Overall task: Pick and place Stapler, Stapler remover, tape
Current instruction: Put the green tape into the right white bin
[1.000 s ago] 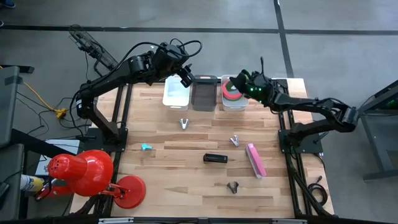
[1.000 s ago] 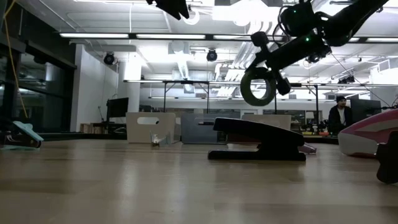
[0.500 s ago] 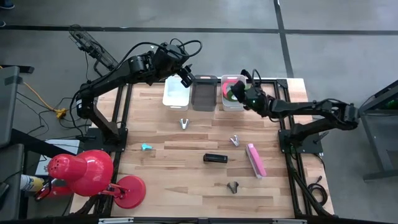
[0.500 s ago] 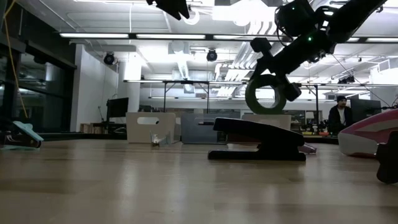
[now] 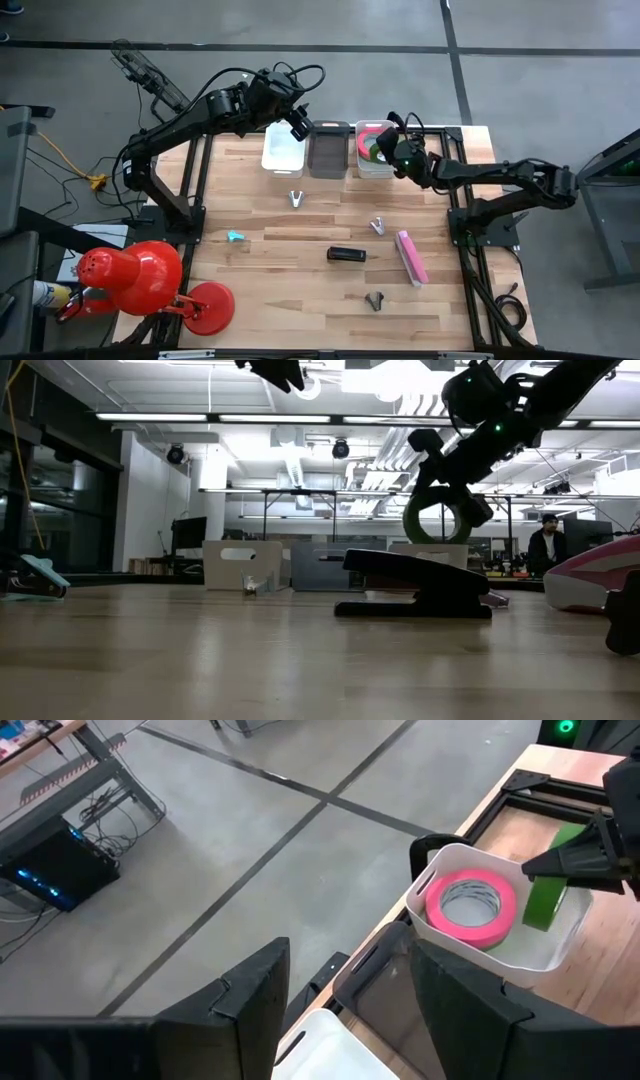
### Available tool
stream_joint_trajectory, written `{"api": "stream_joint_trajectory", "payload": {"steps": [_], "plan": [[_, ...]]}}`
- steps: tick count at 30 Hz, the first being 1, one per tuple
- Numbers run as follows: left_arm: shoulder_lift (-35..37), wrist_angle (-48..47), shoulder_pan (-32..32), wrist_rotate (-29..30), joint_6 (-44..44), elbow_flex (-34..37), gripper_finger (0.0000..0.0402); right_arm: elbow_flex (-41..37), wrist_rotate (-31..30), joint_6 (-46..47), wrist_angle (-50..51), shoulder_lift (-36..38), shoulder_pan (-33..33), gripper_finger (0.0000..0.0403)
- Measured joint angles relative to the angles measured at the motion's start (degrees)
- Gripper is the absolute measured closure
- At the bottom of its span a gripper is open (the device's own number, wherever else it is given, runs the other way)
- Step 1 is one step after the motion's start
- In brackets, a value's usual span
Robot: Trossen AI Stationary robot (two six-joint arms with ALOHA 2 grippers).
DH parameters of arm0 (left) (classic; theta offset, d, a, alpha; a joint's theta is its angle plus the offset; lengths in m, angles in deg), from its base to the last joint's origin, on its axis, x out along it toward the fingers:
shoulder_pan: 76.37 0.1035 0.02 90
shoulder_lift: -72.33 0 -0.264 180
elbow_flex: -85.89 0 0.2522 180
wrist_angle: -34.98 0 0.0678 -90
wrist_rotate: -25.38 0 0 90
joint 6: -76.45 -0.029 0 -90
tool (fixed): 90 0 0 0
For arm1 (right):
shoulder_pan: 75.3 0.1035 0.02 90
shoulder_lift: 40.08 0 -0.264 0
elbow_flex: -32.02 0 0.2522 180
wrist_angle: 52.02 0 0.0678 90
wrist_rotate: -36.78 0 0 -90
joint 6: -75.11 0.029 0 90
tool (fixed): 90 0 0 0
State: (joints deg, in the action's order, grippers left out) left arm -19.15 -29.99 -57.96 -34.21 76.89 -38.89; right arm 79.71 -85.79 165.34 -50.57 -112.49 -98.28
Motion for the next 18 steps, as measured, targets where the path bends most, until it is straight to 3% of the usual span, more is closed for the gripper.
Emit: {"api": "stream_joint_trajectory", "payload": {"steps": [12, 18], "plan": [[0.0, 0.5, 0.0, 0.1, 0.0, 0.0, 0.0199, 0.0, 0.2, 2.9, -10.0, -8.9, 0.2, 0.0317], [0.0, 0.5, 0.0, 0.2, 0.0, 0.0, 0.0199, 0.0, 0.0, 3.8, -10.0, -9.4, 0.2, 0.0317]]}}
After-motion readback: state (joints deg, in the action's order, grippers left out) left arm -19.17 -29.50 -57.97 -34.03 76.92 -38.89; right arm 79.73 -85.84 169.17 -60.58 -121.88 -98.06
